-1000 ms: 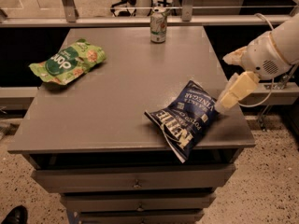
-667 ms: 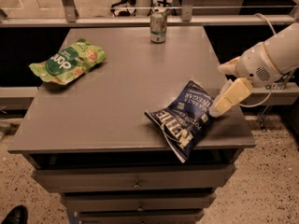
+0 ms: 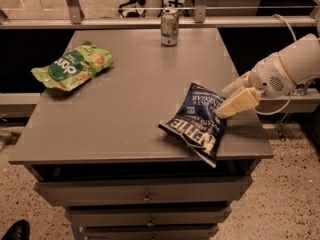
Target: Move blue chip bag near 7up can
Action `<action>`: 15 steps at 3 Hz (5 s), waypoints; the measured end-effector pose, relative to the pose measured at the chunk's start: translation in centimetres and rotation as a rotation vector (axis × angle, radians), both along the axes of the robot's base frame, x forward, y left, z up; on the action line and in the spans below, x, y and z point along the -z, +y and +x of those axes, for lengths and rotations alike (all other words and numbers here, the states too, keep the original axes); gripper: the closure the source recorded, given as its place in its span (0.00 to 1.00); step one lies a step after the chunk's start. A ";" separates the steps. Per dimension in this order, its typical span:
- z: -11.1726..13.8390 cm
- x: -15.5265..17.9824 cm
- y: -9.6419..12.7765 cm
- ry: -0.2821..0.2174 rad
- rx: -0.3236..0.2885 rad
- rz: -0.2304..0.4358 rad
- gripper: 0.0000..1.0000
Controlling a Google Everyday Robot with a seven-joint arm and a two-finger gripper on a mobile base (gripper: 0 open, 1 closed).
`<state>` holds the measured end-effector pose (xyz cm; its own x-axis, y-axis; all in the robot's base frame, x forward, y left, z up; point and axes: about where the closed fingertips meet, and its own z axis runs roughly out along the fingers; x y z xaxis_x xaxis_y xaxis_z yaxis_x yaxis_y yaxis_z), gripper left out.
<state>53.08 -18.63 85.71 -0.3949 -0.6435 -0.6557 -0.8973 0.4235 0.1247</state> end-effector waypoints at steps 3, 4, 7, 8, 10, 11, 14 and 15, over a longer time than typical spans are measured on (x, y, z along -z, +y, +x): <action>4.6 -4.3 -1.1 -0.105 0.100 0.028 1.00; 4.6 -4.3 -1.0 -0.106 0.101 0.031 1.00; 12.0 -7.9 -7.8 -0.270 0.407 0.287 1.00; 16.2 -10.3 -10.6 -0.323 0.521 0.384 1.00; 22.8 -10.9 -11.2 -0.329 0.586 0.362 1.00; 25.3 -10.0 -10.1 -0.306 0.577 0.325 1.00; 28.7 -7.0 -4.9 -0.215 0.508 0.246 0.59; 28.9 -6.7 -3.4 -0.199 0.481 0.239 0.36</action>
Offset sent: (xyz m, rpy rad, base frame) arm 0.0333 -0.0090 0.0302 0.0329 -0.0478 -0.0758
